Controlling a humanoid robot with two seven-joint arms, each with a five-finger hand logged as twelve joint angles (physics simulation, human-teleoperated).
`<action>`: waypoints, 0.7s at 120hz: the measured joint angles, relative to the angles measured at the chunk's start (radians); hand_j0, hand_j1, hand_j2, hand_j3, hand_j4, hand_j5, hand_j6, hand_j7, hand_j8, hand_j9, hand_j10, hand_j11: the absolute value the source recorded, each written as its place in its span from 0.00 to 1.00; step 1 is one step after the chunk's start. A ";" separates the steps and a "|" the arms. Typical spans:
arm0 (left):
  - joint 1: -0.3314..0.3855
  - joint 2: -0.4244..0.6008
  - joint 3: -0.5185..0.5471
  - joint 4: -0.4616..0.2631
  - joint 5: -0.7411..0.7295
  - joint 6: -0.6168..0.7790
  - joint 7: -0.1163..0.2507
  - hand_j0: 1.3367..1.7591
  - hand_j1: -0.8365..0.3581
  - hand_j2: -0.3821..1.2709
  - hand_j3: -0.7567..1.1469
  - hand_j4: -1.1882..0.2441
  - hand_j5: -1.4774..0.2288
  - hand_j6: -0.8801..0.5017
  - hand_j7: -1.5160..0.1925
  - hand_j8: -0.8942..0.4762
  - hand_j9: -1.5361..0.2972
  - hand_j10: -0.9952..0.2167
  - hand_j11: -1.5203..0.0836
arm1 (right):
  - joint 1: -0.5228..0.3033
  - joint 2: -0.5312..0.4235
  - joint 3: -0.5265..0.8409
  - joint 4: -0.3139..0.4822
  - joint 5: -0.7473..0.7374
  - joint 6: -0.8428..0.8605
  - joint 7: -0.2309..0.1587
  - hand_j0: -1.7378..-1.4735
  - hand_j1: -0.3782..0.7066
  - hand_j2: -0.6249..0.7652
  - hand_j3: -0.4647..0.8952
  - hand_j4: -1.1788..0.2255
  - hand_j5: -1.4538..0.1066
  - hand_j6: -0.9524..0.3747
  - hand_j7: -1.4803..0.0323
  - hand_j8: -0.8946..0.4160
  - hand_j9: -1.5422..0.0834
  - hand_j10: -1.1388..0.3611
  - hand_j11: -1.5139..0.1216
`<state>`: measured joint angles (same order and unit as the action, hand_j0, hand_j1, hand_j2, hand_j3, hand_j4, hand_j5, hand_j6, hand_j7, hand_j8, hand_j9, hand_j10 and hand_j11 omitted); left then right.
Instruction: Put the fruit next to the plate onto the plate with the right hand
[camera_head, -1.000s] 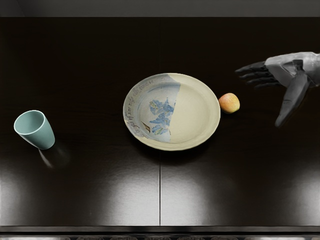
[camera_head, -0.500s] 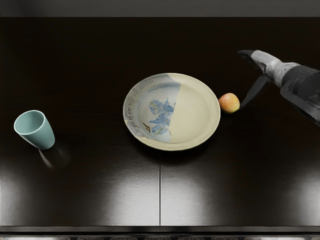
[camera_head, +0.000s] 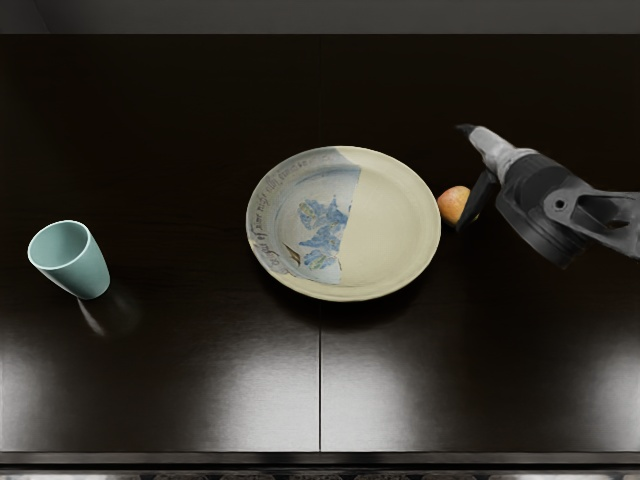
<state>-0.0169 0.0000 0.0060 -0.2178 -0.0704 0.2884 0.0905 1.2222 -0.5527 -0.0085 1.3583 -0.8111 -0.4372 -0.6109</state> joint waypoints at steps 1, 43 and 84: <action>0.000 0.000 0.000 0.000 0.000 0.000 0.000 0.76 0.99 0.23 0.40 0.83 0.87 0.64 0.89 0.65 0.84 0.82 0.95 | -0.002 0.004 0.000 -0.006 -0.002 -0.003 0.000 0.30 0.07 0.44 0.34 0.81 0.90 0.68 0.94 0.65 0.91 0.73 0.89; 0.000 0.000 0.000 0.000 0.000 0.000 0.000 0.76 0.99 0.23 0.40 0.83 0.87 0.64 0.89 0.65 0.84 0.82 0.95 | -0.088 0.110 -0.002 -0.119 -0.030 -0.107 0.000 0.30 0.14 0.44 0.34 0.77 0.85 0.64 0.89 0.60 0.87 0.69 0.84; 0.000 0.000 0.000 0.000 0.000 0.000 0.000 0.76 0.99 0.23 0.40 0.83 0.87 0.64 0.89 0.65 0.84 0.82 0.95 | -0.095 0.107 0.000 -0.119 -0.025 -0.102 0.000 0.30 0.43 0.42 0.34 0.58 0.62 0.44 0.66 0.40 0.65 0.51 0.63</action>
<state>-0.0169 0.0000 0.0060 -0.2178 -0.0704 0.2884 0.0905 1.1274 -0.4456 -0.0081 1.2391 -0.8359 -0.5394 -0.6107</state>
